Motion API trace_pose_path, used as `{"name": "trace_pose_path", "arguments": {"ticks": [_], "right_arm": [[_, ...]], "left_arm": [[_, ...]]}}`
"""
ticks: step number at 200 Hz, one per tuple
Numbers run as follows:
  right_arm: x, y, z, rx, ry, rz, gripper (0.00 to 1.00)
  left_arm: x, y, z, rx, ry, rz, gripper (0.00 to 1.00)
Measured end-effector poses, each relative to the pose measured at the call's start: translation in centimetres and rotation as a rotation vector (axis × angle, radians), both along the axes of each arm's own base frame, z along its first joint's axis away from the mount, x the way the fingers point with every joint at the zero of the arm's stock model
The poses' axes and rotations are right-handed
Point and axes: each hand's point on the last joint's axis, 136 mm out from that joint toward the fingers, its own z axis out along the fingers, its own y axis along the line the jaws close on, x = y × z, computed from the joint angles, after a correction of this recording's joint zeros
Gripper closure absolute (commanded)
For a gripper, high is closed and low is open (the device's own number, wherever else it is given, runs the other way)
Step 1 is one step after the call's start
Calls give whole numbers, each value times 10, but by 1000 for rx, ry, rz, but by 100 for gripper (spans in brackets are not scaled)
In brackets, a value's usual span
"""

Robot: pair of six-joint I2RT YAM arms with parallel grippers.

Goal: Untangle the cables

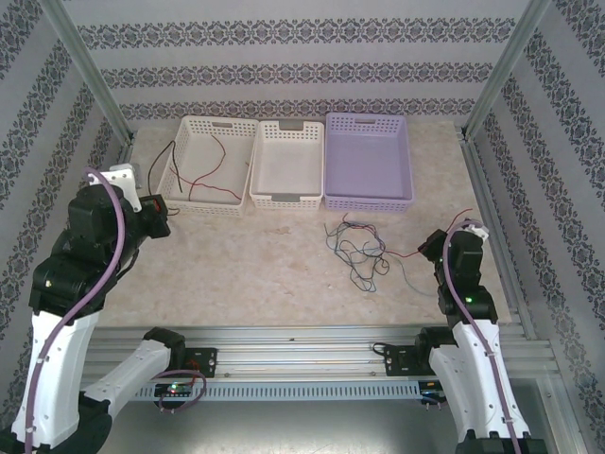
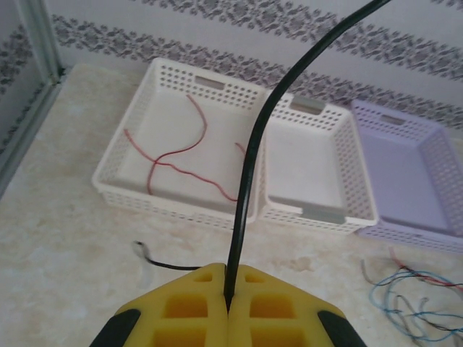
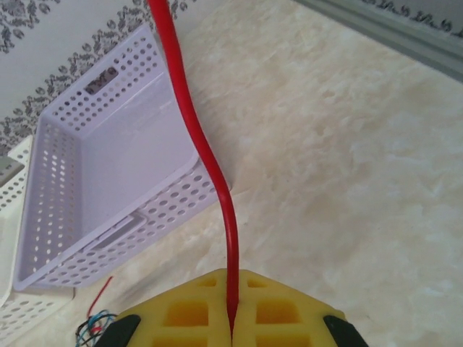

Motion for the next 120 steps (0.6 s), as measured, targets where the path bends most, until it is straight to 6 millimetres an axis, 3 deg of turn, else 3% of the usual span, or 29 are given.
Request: {"name": "trace_pose_path", "arguments": {"ticks": [44, 120], "right_arm": [[7, 19, -3, 40, -14, 89, 100], [14, 57, 14, 59, -90, 246, 100]], "left_arm": [[34, -29, 9, -82, 2, -97, 100], [130, -74, 56, -214, -163, -201, 100]]}}
